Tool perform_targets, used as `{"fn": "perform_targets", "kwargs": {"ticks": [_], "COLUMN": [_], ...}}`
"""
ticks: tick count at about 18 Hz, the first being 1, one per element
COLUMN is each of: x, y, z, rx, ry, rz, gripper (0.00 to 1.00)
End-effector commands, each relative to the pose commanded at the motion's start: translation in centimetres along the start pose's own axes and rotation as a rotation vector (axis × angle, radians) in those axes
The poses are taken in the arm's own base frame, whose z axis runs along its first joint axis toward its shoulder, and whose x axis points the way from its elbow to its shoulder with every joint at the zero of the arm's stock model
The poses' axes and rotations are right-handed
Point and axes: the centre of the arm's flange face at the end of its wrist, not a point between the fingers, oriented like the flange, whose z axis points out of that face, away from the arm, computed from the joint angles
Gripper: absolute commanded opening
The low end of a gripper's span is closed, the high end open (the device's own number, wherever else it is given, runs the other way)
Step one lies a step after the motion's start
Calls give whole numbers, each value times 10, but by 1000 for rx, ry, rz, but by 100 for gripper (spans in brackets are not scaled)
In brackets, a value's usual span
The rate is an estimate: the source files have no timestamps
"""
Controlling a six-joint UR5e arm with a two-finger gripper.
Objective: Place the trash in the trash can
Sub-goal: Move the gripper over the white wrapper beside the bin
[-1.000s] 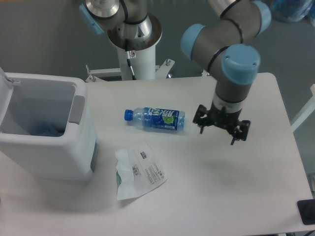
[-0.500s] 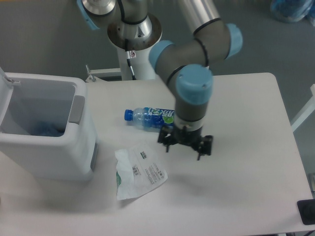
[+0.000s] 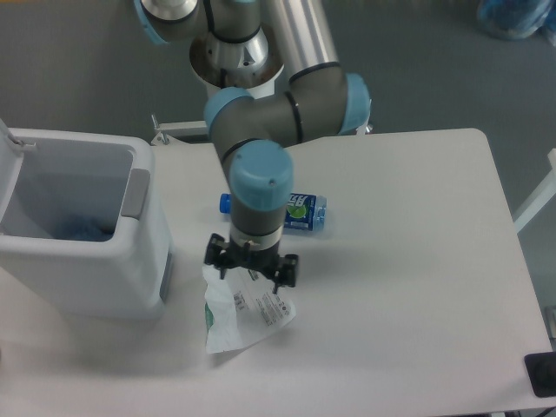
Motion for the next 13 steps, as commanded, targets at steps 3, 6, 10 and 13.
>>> {"fn": "perform_targets", "kwargs": {"ticks": [3,6,10,13], "x": [8,4,0,-6], "y": [-9,-15,-18,-23], "z": [16,31,40,46], "rx": [-9,-26,-38,-43], "ry": [26,31,29,23], "rz": [-15,-39,-39,-53], "gripper": [100,100,100,100]}}
